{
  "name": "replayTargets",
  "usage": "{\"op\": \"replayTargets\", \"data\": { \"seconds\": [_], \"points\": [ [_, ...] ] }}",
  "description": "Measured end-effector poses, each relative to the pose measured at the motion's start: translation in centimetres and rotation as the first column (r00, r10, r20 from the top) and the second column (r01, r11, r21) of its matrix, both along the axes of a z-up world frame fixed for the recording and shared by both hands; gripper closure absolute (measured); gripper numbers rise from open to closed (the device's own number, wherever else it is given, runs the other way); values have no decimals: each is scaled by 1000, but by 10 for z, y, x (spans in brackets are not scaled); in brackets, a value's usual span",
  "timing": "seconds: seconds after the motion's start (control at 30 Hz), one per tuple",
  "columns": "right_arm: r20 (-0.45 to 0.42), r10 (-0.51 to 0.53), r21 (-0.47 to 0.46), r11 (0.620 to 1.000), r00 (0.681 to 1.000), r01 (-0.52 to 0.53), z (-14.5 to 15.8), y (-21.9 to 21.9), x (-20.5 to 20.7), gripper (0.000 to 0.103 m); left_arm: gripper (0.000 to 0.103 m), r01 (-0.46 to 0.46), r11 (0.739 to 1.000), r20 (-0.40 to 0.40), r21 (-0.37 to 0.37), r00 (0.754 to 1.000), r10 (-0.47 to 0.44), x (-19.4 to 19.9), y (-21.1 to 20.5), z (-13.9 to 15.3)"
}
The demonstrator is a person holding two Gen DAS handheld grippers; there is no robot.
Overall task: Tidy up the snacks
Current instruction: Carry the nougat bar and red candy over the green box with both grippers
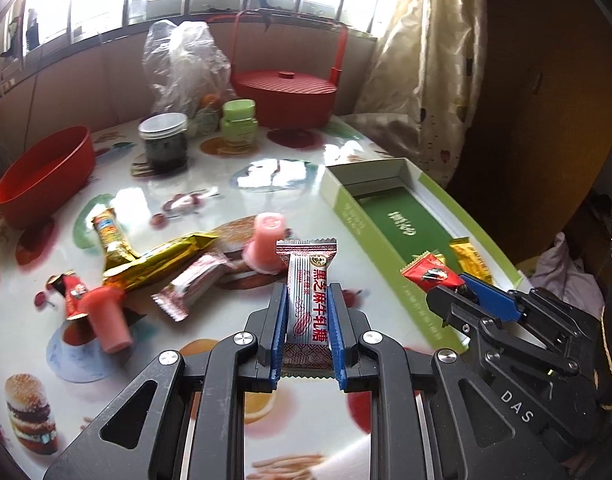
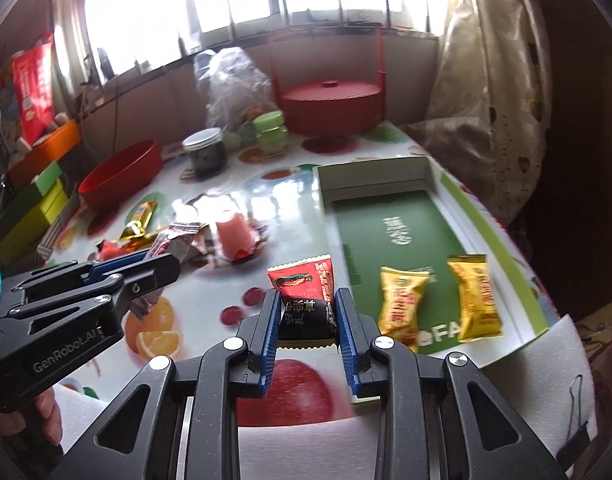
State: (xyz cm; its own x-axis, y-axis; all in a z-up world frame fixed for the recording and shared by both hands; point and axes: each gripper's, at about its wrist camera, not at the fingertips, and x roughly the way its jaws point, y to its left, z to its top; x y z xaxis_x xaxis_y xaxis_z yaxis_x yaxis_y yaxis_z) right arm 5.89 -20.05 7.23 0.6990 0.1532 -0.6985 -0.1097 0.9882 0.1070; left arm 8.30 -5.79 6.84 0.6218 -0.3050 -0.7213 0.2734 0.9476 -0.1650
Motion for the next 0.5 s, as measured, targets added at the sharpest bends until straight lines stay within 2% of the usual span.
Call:
{"op": "replayTargets", "data": {
  "seconds": [0.5],
  "points": [
    [-6,-137,5,991,991,137,-3,-59,1,77,83,122,992,-16,-36,992,-123,17,-56,1]
  ]
}}
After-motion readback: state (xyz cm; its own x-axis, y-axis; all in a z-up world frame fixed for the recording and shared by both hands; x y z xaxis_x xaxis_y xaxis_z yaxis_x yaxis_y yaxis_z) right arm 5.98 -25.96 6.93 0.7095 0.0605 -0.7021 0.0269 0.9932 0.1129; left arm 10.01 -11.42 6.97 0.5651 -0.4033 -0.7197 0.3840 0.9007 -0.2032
